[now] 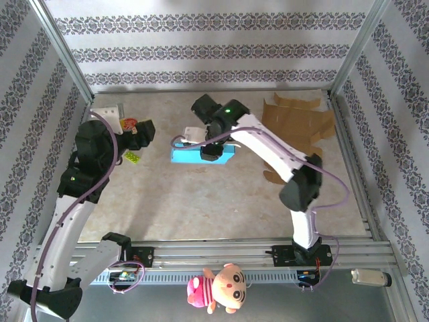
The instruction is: Fold the paper box
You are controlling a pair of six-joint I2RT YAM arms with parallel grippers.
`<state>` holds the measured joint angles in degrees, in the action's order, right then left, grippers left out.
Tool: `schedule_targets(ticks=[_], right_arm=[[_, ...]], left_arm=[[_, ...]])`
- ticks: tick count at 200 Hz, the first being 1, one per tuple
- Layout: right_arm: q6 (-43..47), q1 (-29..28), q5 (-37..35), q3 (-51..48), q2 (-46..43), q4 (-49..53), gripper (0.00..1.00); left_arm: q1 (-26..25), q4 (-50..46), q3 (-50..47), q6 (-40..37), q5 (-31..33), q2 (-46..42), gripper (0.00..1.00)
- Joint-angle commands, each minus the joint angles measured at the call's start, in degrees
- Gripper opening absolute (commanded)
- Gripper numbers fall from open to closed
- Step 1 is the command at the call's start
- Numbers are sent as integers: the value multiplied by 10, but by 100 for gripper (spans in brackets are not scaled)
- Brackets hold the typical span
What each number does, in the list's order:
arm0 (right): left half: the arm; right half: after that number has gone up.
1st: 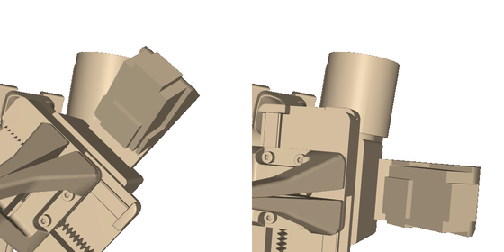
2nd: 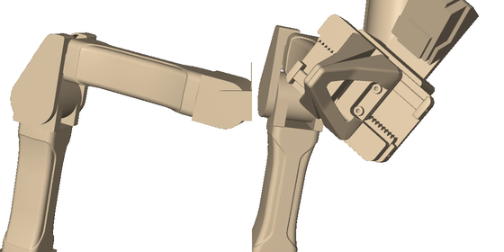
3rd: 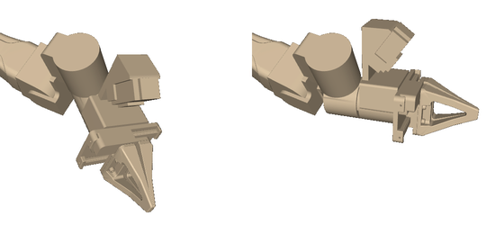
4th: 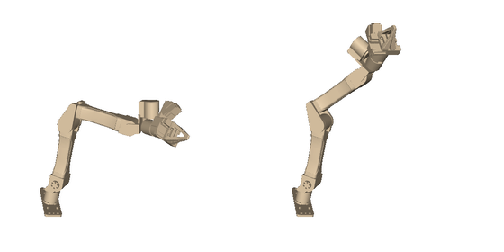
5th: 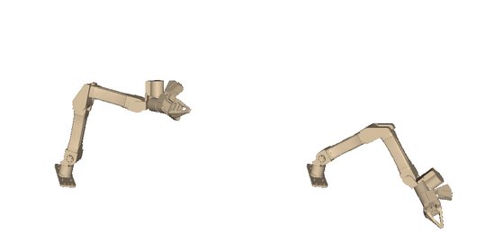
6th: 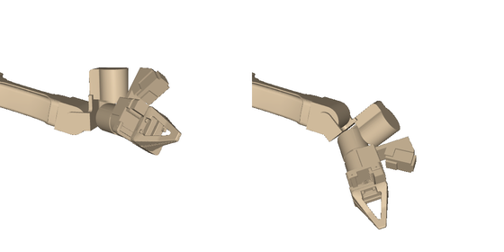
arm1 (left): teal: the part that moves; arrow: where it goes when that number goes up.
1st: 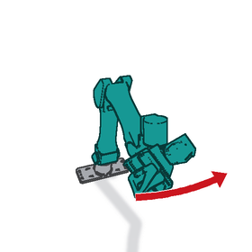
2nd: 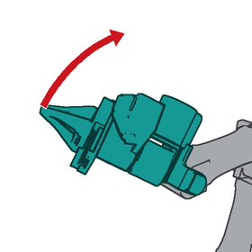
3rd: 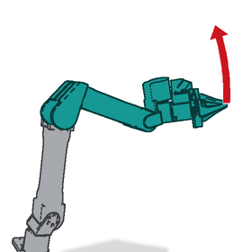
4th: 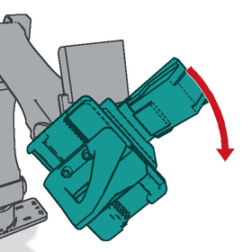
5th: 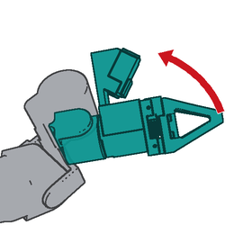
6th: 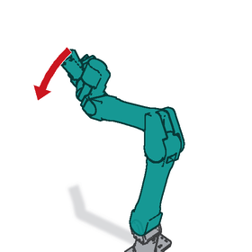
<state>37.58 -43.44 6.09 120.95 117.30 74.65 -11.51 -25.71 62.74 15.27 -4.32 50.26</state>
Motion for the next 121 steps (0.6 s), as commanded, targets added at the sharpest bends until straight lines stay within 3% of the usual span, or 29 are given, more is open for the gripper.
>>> schedule_targets(ticks=[1, 37, 67, 121], right_arm=[[-15, -6, -16, 78, 62, 124, 35], [-33, -5, -7, 161, 170, 134, 38], [-54, -2, 17, 184, 209, 113, 41], [-58, -7, 17, 188, 184, 91, 67]], left_arm=[[5, -63, -22, -55, 50, -24, 94], [6, -94, -51, -54, 74, -46, 95], [7, -75, -70, -51, 73, -49, 96], [7, -55, -83, -63, 82, -34, 96]])
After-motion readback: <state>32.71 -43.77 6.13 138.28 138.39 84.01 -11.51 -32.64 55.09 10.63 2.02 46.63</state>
